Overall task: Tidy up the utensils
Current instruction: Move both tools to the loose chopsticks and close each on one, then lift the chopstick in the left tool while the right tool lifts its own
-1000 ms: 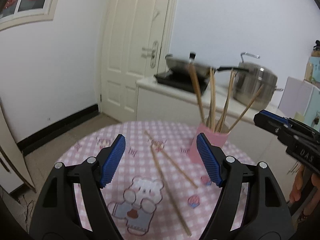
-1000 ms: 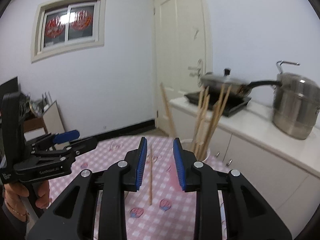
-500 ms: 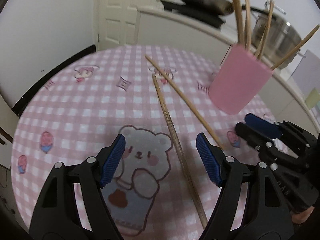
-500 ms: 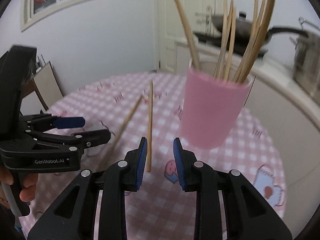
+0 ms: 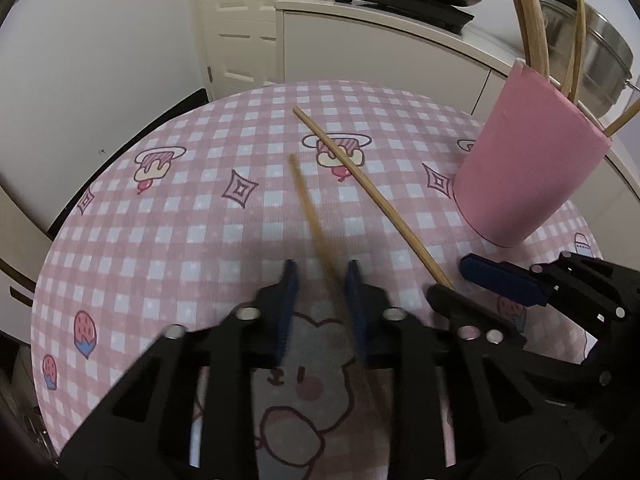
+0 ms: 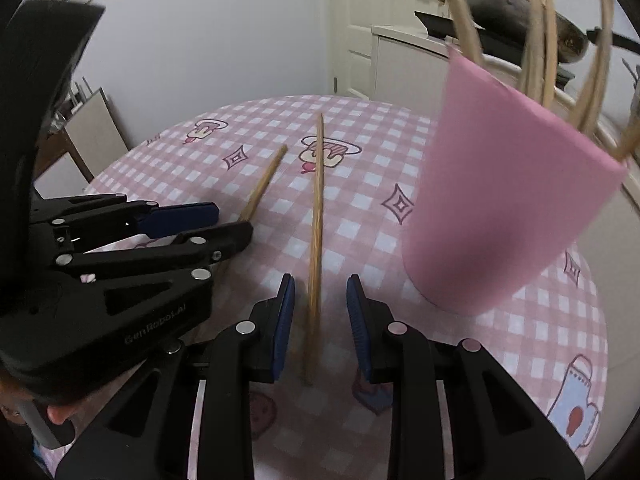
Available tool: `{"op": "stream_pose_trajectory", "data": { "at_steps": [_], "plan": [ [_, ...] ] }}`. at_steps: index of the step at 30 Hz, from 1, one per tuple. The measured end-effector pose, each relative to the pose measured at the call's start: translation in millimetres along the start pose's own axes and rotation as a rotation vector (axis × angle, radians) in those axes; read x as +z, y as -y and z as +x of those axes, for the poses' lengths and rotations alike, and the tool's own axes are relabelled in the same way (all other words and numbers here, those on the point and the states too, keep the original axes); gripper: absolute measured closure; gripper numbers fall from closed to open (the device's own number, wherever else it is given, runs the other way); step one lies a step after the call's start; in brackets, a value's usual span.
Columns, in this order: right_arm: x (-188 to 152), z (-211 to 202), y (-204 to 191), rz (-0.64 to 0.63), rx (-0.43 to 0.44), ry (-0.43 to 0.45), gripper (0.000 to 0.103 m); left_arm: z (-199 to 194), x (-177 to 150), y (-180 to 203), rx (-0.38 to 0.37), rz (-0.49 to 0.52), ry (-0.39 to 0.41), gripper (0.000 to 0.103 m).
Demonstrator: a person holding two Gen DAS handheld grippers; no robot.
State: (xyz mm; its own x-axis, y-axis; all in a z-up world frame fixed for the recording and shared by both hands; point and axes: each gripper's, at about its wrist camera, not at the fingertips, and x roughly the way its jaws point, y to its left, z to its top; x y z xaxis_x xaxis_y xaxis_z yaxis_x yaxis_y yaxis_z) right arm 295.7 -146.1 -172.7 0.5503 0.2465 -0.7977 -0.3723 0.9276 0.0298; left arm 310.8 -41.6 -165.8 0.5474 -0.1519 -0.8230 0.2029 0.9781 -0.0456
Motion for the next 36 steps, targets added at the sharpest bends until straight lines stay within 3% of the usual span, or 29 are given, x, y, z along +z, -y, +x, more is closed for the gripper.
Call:
{"op": "stream_pose_trajectory", "data": {
  "at_steps": [1, 3, 11, 22, 28, 36],
  "plan": [
    [0, 0, 1, -0.004, 0.005, -0.003, 0.092, 0, 0, 0, 0.0, 0.003, 0.0, 0.087],
    [0, -2, 1, -0.004, 0.013, -0.011, 0.099, -2, -2, -1, -0.002, 0.007, 0.0, 0.091],
    [-25, -24, -3, -0.032, 0.074, -0.06, 0.099, -21, -22, -26, -0.023, -0.01, -0.018, 0.096],
    [-52, -49, -12, -0.095, 0.079, -0.131, 0.098, -45, -50, -55, -0.019, -0.033, -0.035, 0.096],
    [-21, -27, -18, -0.081, 0.056, -0.086, 0.098, -41, -36, -58, -0.046, -0.041, -0.028, 0.096],
    [28, 11, -27, -0.095, 0.034, -0.09, 0.092, -16, -4, -62, -0.021, -0.061, -0.063, 0.095]
  ]
}}
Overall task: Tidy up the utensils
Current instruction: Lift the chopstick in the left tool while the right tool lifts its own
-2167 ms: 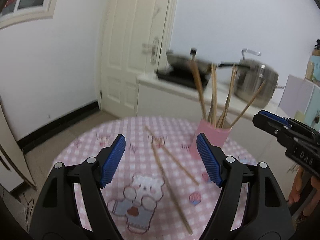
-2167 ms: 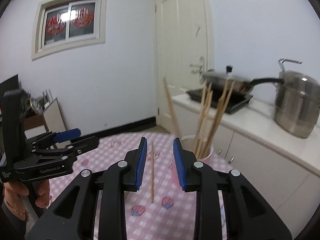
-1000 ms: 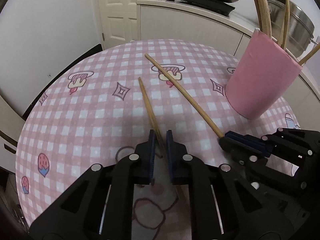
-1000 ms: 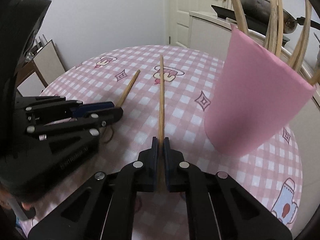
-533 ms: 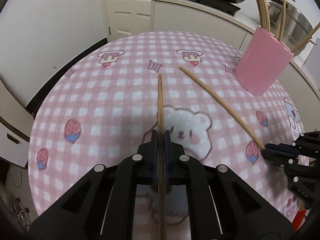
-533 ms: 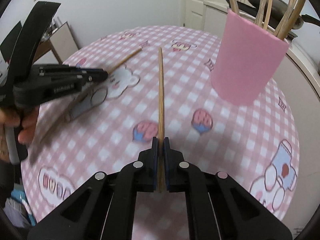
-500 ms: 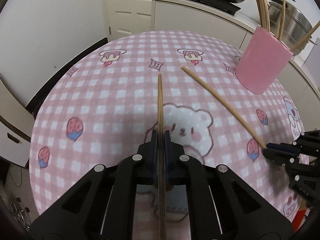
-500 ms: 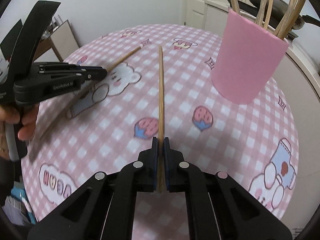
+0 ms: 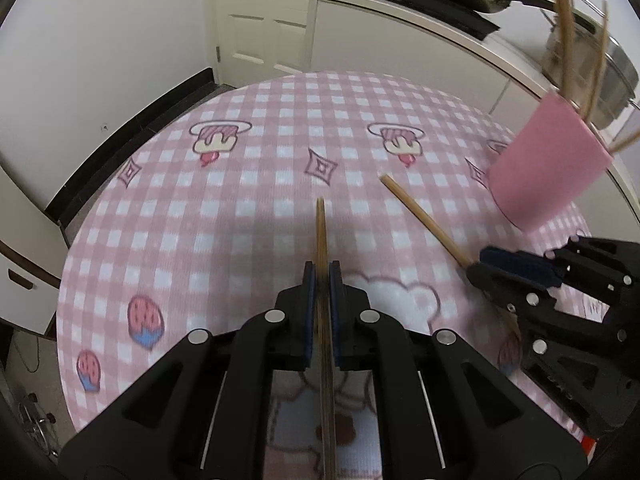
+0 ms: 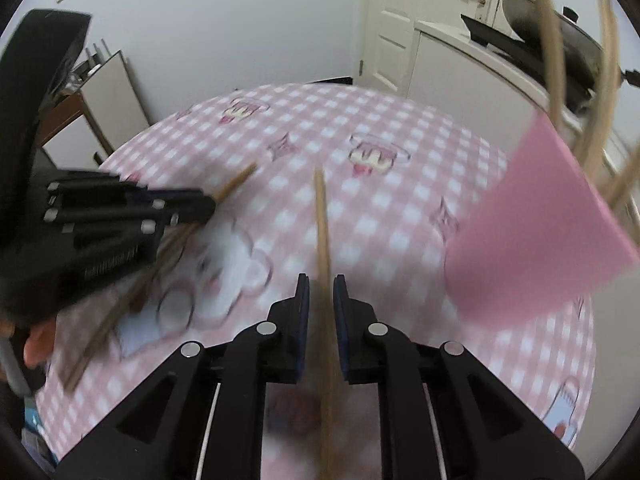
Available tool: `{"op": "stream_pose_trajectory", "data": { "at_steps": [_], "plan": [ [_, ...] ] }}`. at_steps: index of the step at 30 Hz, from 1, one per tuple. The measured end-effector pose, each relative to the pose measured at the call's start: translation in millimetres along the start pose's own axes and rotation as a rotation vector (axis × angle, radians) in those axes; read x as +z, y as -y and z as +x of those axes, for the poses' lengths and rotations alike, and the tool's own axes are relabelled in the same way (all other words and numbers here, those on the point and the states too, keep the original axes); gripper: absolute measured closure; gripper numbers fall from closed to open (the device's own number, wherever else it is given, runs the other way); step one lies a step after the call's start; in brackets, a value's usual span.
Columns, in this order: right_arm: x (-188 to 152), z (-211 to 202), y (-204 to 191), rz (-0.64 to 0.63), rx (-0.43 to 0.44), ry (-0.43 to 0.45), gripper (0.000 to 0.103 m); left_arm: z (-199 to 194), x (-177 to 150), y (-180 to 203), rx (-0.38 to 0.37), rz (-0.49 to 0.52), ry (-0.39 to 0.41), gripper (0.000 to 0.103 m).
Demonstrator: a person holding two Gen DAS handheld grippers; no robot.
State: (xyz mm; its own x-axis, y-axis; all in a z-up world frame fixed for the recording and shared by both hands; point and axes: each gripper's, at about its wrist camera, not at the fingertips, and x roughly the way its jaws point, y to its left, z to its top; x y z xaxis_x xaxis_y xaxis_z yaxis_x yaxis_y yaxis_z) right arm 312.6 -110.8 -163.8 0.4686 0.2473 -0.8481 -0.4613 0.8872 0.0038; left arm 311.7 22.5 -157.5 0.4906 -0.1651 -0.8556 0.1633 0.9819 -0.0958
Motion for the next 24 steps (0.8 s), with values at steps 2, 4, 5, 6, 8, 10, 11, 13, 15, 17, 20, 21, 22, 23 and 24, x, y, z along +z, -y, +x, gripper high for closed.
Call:
{"op": "stream_pose_trajectory", "data": {
  "at_steps": [2, 4, 5, 6, 8, 10, 11, 13, 15, 17, 20, 21, 22, 23, 24],
  "plan": [
    [10, 8, -1, -0.008, -0.006, -0.006, 0.092, 5, 5, -1, 0.012, -0.006, -0.005, 0.095],
    [17, 15, -1, -0.011, -0.002, -0.021, 0.09, 10, 12, -3, 0.011, -0.006, -0.012, 0.095],
    [20, 19, -1, -0.01, -0.004, -0.026, 0.089, 12, 15, -3, 0.012, -0.006, -0.013, 0.095],
    [23, 22, 0, -0.009, -0.007, -0.032, 0.087, 14, 18, -4, 0.013, -0.008, -0.016, 0.095],
    [30, 26, 1, -0.001, -0.006, -0.039, 0.085, 17, 24, -3, 0.015, -0.012, -0.022, 0.095],
    [36, 30, 4, 0.004, -0.004, -0.043, 0.085, 21, 30, -4, 0.016, -0.012, -0.027, 0.095],
    [38, 31, 4, 0.005, -0.002, -0.046, 0.085, 22, 32, -5, 0.015, -0.013, -0.028, 0.095],
    [43, 34, 5, 0.004, 0.004, -0.053, 0.085, 24, 35, -4, 0.013, -0.017, -0.03, 0.095],
    [44, 36, 4, -0.002, 0.003, -0.056, 0.085, 26, 37, -5, 0.01, -0.024, -0.031, 0.095],
    [45, 37, 1, -0.013, 0.0, -0.055, 0.086, 26, 38, -5, 0.007, -0.03, -0.03, 0.095],
    [45, 34, -2, -0.026, 0.01, -0.055, 0.099, 25, 36, -8, 0.001, -0.043, -0.027, 0.095],
    [45, 33, -3, -0.028, 0.01, -0.052, 0.099, 25, 36, -9, -0.002, -0.051, -0.025, 0.096],
    [44, 30, -4, -0.031, 0.008, -0.041, 0.099, 24, 35, -9, -0.003, -0.06, -0.024, 0.096],
    [43, 25, -4, -0.031, 0.008, -0.025, 0.099, 22, 34, -11, -0.003, -0.073, -0.018, 0.096],
    [42, 21, -5, -0.029, 0.01, -0.014, 0.099, 18, 33, -11, -0.005, -0.08, -0.006, 0.096]
  ]
}}
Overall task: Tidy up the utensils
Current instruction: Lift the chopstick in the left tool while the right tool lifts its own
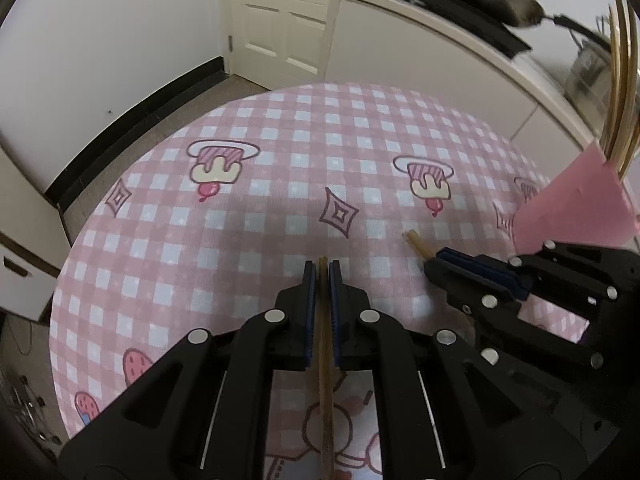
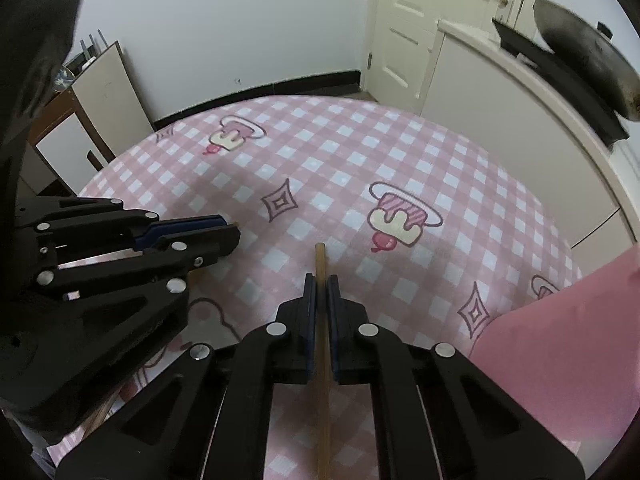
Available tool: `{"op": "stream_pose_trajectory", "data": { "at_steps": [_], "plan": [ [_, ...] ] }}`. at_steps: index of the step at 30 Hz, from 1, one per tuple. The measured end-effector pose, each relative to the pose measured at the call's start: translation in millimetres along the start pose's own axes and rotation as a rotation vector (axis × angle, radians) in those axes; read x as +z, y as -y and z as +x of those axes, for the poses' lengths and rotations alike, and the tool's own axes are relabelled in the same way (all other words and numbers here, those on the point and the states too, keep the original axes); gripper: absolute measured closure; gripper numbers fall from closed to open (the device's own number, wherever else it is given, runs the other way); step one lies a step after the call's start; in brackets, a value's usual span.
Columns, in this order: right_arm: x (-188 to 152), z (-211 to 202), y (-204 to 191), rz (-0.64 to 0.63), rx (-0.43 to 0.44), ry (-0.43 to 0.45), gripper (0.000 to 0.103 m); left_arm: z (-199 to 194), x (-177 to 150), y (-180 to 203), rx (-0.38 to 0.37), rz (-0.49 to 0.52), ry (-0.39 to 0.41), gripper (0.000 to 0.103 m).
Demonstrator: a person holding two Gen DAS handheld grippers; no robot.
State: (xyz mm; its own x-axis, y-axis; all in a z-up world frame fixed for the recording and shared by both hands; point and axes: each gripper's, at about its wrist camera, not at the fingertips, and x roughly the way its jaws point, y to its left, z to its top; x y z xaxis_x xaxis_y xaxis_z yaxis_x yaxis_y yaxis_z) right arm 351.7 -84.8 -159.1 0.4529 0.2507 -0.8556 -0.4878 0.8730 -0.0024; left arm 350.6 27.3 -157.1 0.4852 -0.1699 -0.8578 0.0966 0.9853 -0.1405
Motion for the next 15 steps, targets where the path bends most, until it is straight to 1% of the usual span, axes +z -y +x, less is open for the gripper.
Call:
{"op": "stream_pose_trajectory", "data": {
  "at_steps": [6, 7, 9, 12, 14, 15],
  "plan": [
    [-1, -46, -6, -0.004, 0.004, 0.1, 0.099, -47, -4, 5, -0.026, 0.009, 0.104, 0.096],
    [-1, -55, -8, -0.01, 0.002, 0.117, 0.099, -51, -4, 6, -0.024, 0.014, 0.109, 0.096],
    [-1, -63, -11, -0.019, 0.005, 0.12, 0.099, -54, -3, 11, 0.003, 0.041, 0.091, 0.096],
    [-3, -66, -13, -0.027, -0.003, 0.112, 0.099, -43, -5, 16, -0.003, 0.065, 0.007, 0.095],
    [-6, -60, -12, -0.015, 0.001, 0.096, 0.099, -40, -7, 20, 0.006, 0.072, 0.008, 0.095],
    [-8, -57, -11, -0.008, 0.007, 0.086, 0.099, -38, -9, 22, 0.01, 0.08, -0.001, 0.091]
  ]
}}
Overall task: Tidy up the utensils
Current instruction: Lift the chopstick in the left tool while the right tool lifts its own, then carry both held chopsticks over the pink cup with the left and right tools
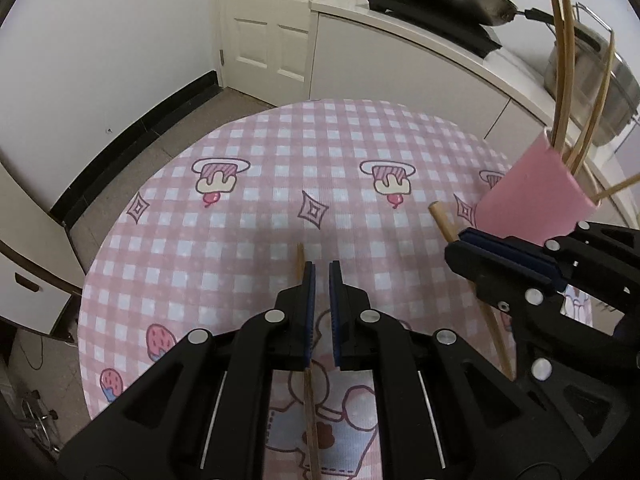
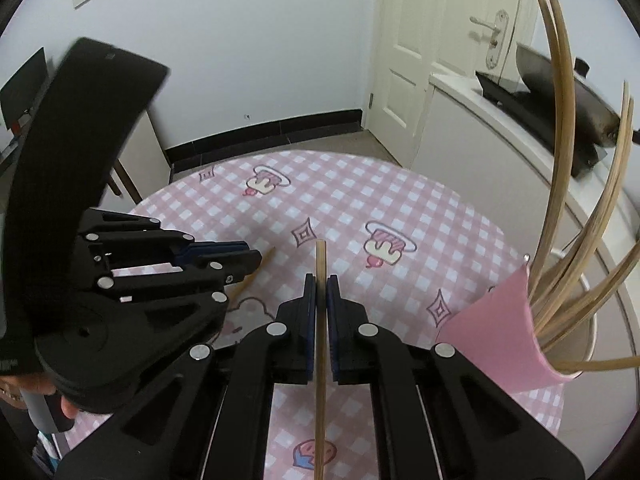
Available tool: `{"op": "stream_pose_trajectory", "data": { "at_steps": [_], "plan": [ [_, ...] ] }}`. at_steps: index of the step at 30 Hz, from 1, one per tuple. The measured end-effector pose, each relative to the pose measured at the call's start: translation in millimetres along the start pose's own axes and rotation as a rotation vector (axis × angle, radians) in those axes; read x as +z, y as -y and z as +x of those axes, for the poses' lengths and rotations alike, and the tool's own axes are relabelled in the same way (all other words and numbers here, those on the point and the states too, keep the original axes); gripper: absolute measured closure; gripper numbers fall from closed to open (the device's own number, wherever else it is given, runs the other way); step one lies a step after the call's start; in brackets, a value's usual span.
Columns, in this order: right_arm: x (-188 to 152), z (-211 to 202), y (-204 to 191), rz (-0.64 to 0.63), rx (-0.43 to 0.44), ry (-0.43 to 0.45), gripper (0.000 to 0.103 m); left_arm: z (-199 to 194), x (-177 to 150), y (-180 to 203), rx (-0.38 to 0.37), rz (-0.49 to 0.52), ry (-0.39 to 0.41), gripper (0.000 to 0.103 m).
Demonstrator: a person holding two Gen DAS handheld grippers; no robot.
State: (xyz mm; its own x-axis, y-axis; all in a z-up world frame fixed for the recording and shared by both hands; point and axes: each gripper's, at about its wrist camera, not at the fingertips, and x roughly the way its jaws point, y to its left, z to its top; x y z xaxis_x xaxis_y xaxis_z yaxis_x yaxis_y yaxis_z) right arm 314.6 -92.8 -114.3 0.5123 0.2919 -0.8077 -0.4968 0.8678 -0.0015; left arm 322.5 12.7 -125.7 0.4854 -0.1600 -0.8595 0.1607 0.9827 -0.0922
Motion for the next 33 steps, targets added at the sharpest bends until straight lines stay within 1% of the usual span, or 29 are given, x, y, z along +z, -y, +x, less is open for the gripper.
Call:
{"op": "stream_pose_trajectory", "data": {
  "at_steps": [1, 3, 4, 5, 8, 10, 12, 14, 15, 16, 18, 20, 23, 25, 29, 30, 33],
  "plan": [
    [-2, 4, 2, 0.008, 0.006, -0.009, 0.099, 2, -1, 1, -0.002, 0.002, -0.01, 0.072],
    [-6, 8, 6, 0.018, 0.005, -0.019, 0.099, 2, -4, -2, 0.014, -0.008, -0.012, 0.06],
    [-7, 10, 7, 0.023, 0.005, -0.023, 0.099, 2, -4, -4, 0.022, -0.011, 0.006, 0.06],
    [-8, 12, 8, 0.025, 0.005, -0.026, 0.099, 3, -4, -6, 0.028, -0.013, 0.008, 0.06],
    [-8, 18, 13, 0.034, 0.008, -0.032, 0.099, 13, -2, -10, 0.034, -0.016, -0.019, 0.06],
    [-8, 21, 14, 0.035, 0.011, -0.036, 0.099, 22, -2, -11, 0.034, -0.012, -0.037, 0.066],
    [-9, 24, 16, 0.035, 0.012, -0.042, 0.099, 32, -3, -11, 0.034, -0.008, -0.062, 0.069],
    [-9, 29, 17, 0.036, 0.015, -0.049, 0.099, 36, -3, -11, 0.046, -0.001, -0.054, 0.071],
    [-8, 30, 17, 0.037, 0.016, -0.051, 0.099, 36, -3, -11, 0.057, 0.006, -0.052, 0.075],
    [-8, 32, 17, 0.037, 0.017, -0.053, 0.099, 36, -3, -10, 0.061, 0.009, -0.048, 0.085],
    [-9, 34, 17, 0.039, 0.021, -0.053, 0.099, 37, -3, -10, 0.061, 0.01, -0.042, 0.097],
    [-8, 33, 16, 0.038, 0.021, -0.048, 0.099, 37, -4, -10, 0.056, 0.01, -0.029, 0.097],
    [-6, 24, 14, 0.035, 0.022, -0.025, 0.099, 29, -6, -15, 0.034, -0.022, 0.0, 0.098],
    [-4, 15, 13, 0.03, 0.024, -0.001, 0.099, 14, -4, -17, 0.014, -0.036, 0.036, 0.098],
    [0, -14, 10, 0.03, 0.021, 0.075, 0.099, -28, 2, -15, -0.022, -0.039, 0.138, 0.098],
    [1, -24, 10, 0.033, 0.019, 0.104, 0.099, -42, 3, -14, -0.034, -0.043, 0.175, 0.098],
    [4, -52, 9, 0.036, 0.012, 0.172, 0.099, -71, 5, -14, -0.067, -0.052, 0.242, 0.098]
  ]
}}
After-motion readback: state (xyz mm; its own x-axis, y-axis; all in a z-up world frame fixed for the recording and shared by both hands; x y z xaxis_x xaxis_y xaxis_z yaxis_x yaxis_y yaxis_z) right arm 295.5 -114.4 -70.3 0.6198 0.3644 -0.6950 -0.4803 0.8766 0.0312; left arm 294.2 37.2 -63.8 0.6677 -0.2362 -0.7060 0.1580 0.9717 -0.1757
